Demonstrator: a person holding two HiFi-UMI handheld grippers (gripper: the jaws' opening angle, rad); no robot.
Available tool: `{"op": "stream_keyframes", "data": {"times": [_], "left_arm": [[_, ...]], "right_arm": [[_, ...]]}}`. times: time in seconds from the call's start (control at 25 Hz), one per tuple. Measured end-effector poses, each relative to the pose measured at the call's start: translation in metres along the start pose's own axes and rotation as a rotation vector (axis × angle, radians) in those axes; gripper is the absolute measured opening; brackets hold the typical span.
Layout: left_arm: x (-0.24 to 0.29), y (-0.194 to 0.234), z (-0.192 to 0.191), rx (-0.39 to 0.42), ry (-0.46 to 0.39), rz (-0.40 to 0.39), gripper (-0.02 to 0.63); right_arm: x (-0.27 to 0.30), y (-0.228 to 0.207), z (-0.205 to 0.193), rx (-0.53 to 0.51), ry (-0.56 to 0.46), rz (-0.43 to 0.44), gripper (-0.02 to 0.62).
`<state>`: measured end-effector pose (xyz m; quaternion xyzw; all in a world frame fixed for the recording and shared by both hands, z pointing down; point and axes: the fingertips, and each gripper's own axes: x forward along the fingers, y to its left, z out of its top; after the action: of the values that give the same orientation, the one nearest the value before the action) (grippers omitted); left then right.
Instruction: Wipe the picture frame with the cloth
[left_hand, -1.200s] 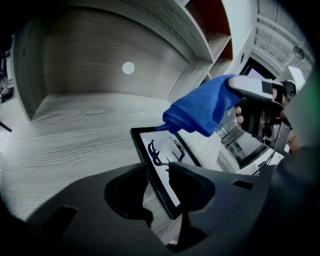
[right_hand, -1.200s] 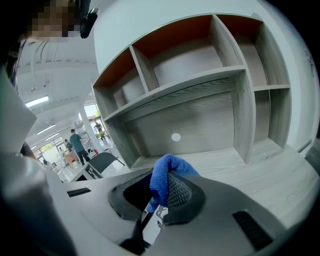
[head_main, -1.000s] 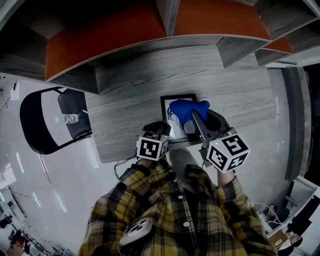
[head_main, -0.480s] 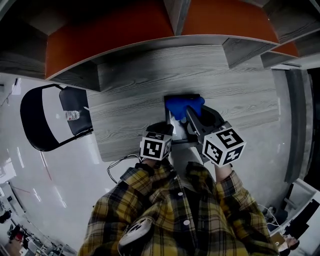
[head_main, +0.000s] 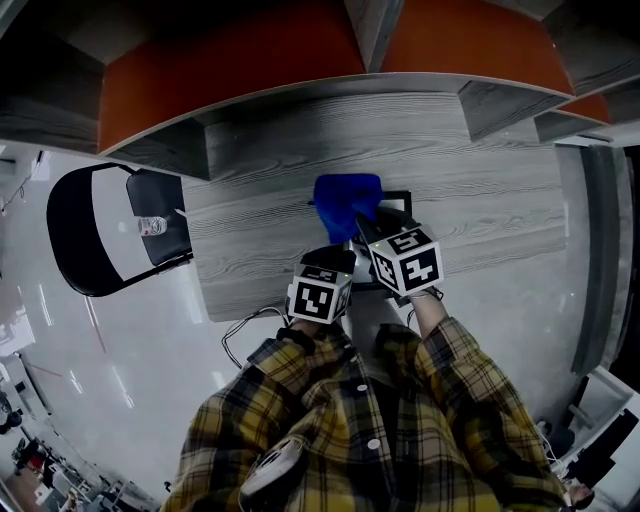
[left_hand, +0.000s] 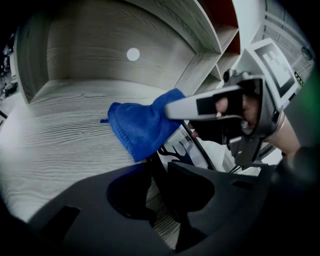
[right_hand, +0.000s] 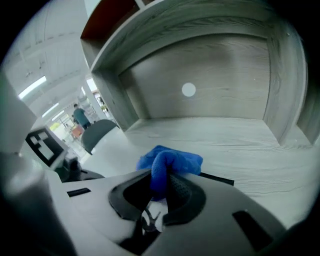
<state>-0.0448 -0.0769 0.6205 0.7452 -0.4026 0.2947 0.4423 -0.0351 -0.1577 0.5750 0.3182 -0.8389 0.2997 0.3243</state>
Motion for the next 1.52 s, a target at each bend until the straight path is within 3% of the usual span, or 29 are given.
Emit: {"op": "stream_keyframes", "data": {"times": [0.16, 0.32, 0.64, 1.12, 1.24, 1.4, 1.52], "left_arm": [[0.001, -0.001, -0.001, -0.006, -0.002, 0.003, 0.108], [0.002, 0.001, 0.0, -0.007, -0.007, 0.001, 0.107], [0.0, 0.001, 0.001, -0.015, -0.004, 0.011, 0.106], [0.003, 0.004, 0.0, -0.052, -0.013, 0.015, 0.096], [0.003, 0.004, 0.001, -0.051, -0.011, 0.019, 0.097], [0.0, 0.003, 0.002, -0.043, -0.006, 0.023, 0.097], [0.002, 0.003, 0.001, -0.046, 0.0, 0.022, 0.097]], "right_arm": [[0.013, -0.02, -0.028, -0.192, 0.119, -0.118, 0.043], [0.007, -0.031, -0.036, -0.253, 0.163, -0.167, 0.041], [-0.017, -0.07, -0.045, -0.234, 0.176, -0.247, 0.041], [-0.056, -0.125, -0.077, -0.074, 0.17, -0.348, 0.041], [-0.063, -0.11, -0.061, -0.017, 0.097, -0.29, 0.041], [-0.071, -0.059, -0.012, 0.256, -0.121, -0.061, 0.041], [-0.074, -0.016, 0.026, 0.347, -0.237, 0.09, 0.041]]}}
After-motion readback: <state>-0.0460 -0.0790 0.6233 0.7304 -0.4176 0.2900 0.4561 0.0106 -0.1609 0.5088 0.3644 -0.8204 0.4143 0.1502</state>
